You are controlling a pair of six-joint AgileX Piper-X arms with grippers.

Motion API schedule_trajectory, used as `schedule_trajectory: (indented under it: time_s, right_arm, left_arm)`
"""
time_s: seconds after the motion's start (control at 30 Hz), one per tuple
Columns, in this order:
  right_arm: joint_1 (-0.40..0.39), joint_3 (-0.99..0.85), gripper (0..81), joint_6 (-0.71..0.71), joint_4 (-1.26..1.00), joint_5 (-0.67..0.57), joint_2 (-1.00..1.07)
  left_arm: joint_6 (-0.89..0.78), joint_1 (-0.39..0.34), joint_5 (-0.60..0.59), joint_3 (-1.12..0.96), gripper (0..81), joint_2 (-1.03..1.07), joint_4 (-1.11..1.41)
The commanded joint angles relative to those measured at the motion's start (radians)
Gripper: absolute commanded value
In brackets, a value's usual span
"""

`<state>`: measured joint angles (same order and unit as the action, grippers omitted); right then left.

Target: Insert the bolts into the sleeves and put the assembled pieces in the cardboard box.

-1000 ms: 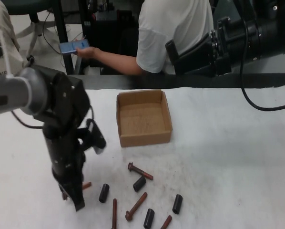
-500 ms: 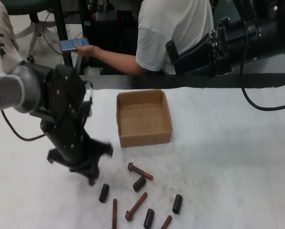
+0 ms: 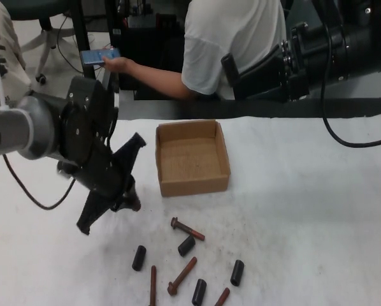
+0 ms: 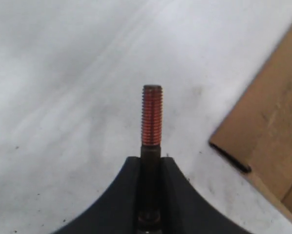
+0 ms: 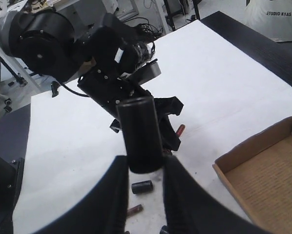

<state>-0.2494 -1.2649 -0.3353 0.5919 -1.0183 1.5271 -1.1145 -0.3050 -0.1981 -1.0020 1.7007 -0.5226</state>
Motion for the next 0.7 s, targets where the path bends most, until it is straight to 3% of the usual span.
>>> schedule_trajectory:
  time_s: [0.0,0.2,0.53,0.67]
  right_arm:
    - [0.003,-0.007,0.8,0.005,-0.005,-0.007,-0.024]
    - [0.003,-0.007,0.8,0.003,-0.005,-0.007,-0.049]
    - [0.003,-0.007,0.8,0.003,-0.005,-0.007,-0.051]
    - [0.003,-0.007,0.8,0.003,-0.005,-0.007,-0.051]
  left_arm:
    - [-0.204,-0.003,0.076,0.044,0.3,-0.014,0.018]
    - [-0.57,-0.007,0.082,0.12,0.3,-0.018,0.066]
    - [-0.561,-0.013,0.088,0.129,0.3,-0.021,0.133]
    - [-0.454,-0.013,0.085,0.129,0.3,-0.023,0.134]
